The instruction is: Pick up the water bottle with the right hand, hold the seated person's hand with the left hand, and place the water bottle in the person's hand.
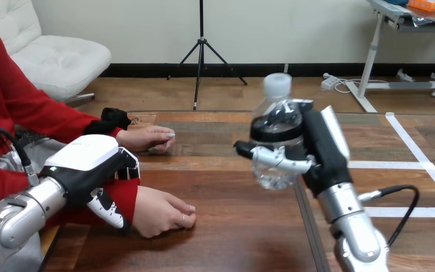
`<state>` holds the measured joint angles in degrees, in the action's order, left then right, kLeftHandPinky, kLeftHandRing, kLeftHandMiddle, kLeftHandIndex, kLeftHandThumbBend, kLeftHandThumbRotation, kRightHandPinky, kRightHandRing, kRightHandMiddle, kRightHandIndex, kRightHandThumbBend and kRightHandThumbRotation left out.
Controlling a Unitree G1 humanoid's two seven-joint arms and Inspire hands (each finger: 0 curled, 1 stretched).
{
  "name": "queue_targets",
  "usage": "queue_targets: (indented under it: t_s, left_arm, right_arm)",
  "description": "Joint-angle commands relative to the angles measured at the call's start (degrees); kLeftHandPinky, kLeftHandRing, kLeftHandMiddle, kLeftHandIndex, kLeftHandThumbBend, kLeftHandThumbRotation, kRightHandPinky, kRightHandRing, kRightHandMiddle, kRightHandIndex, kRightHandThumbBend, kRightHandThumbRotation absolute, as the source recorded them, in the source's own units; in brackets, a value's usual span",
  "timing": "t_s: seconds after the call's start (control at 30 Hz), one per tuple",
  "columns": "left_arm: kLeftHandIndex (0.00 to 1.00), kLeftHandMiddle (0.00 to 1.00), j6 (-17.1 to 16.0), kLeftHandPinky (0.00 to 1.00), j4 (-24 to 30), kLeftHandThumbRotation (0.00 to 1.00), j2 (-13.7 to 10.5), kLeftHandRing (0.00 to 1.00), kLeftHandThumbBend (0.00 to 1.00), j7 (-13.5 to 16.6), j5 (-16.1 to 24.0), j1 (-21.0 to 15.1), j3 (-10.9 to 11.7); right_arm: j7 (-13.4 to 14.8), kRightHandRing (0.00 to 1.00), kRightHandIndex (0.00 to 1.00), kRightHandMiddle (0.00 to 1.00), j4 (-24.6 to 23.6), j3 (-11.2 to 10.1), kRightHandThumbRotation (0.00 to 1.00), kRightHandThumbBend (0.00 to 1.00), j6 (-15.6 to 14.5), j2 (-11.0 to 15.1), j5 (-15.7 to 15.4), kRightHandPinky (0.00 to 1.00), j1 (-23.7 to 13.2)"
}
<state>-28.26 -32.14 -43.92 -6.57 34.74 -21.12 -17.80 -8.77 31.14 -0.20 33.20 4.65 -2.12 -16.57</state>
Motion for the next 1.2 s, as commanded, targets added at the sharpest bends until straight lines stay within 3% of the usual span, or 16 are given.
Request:
queue_targets:
  t_s: [0.0,0.2,0.8,1.17]
  left_arm:
    - [0.46,0.45,0.98,0.35,3.85,0.00,1.09,0.40,0.94,-1.02,-1.46,-2.14,1.71]
    - [0.46,0.45,1.49,0.34,4.48,0.00,0.98,0.39,0.93,-2.50,-2.44,-1.88,1.90]
    - [0.44,0.43,0.29,0.31,5.91,0.00,0.75,0.37,0.95,-1.28,-1.89,-0.73,2.83]
    - [0.45,0.44,1.26,0.32,6.08,0.00,0.21,0.37,0.96,-1.76,-0.81,-0.96,2.51]
  right_arm:
    - [1.02,0.13,0.19,0.16,0.25,0.03,0.00,0.70,3.10,-0.93,0.34,0.08,-7.24]
    - [1.10,0.12,0.19,0.16,0.68,0.20,0.00,0.69,4.08,-1.63,0.20,0.08,-7.26]
    - [0.27,0.13,0.19,0.17,-0.93,0.65,0.00,0.70,3.03,-2.94,0.97,0.08,-6.26]
    - [-0.05,0.13,0.19,0.17,-1.64,0.42,0.00,0.70,3.52,-3.10,1.88,0.08,-5.82]
